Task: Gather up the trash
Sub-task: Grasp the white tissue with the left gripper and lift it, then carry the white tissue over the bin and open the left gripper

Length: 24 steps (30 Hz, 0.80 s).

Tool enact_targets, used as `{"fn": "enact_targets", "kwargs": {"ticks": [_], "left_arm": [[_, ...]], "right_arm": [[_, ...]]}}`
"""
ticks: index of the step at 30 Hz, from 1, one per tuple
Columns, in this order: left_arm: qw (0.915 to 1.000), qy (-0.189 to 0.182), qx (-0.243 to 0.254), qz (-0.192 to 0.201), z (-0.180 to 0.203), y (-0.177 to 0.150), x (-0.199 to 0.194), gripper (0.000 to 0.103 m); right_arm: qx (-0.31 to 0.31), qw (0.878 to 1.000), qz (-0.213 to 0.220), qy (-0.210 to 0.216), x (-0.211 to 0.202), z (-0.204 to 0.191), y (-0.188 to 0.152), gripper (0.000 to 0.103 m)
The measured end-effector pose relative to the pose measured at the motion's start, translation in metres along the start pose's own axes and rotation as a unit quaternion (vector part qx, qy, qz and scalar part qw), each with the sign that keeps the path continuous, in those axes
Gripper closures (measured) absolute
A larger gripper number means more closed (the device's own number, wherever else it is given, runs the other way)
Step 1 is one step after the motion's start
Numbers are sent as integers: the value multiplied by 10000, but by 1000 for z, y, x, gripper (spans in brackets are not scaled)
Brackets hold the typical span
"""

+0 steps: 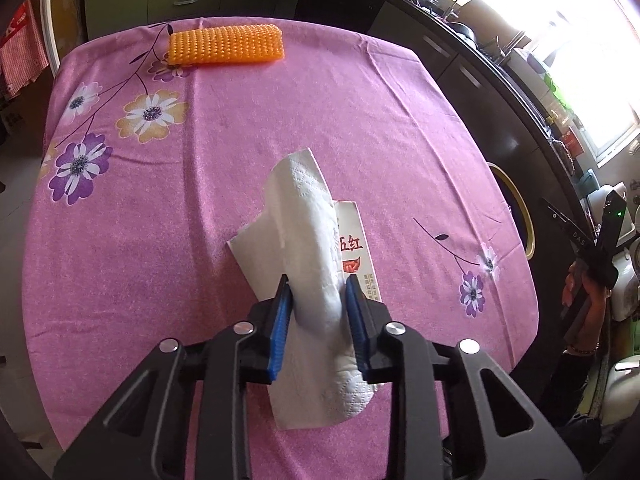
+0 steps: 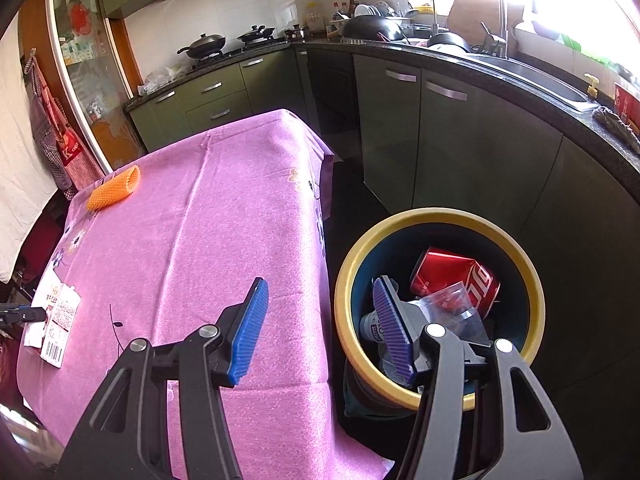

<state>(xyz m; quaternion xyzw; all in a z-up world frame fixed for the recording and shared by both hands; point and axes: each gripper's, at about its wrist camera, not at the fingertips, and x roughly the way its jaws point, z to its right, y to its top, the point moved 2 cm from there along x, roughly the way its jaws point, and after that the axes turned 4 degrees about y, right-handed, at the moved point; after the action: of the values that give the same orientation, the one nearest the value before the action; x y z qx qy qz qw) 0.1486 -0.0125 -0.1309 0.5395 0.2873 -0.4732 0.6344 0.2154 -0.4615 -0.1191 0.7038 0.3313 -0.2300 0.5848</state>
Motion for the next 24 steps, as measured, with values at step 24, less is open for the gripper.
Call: {"fn": "enact_targets", "kwargs": {"ticks": [24], "left_arm": [[9807, -356, 1826, 602, 133, 47, -49, 97]], "right_arm": [[298, 9989, 314, -174, -34, 25, -7, 48]]}}
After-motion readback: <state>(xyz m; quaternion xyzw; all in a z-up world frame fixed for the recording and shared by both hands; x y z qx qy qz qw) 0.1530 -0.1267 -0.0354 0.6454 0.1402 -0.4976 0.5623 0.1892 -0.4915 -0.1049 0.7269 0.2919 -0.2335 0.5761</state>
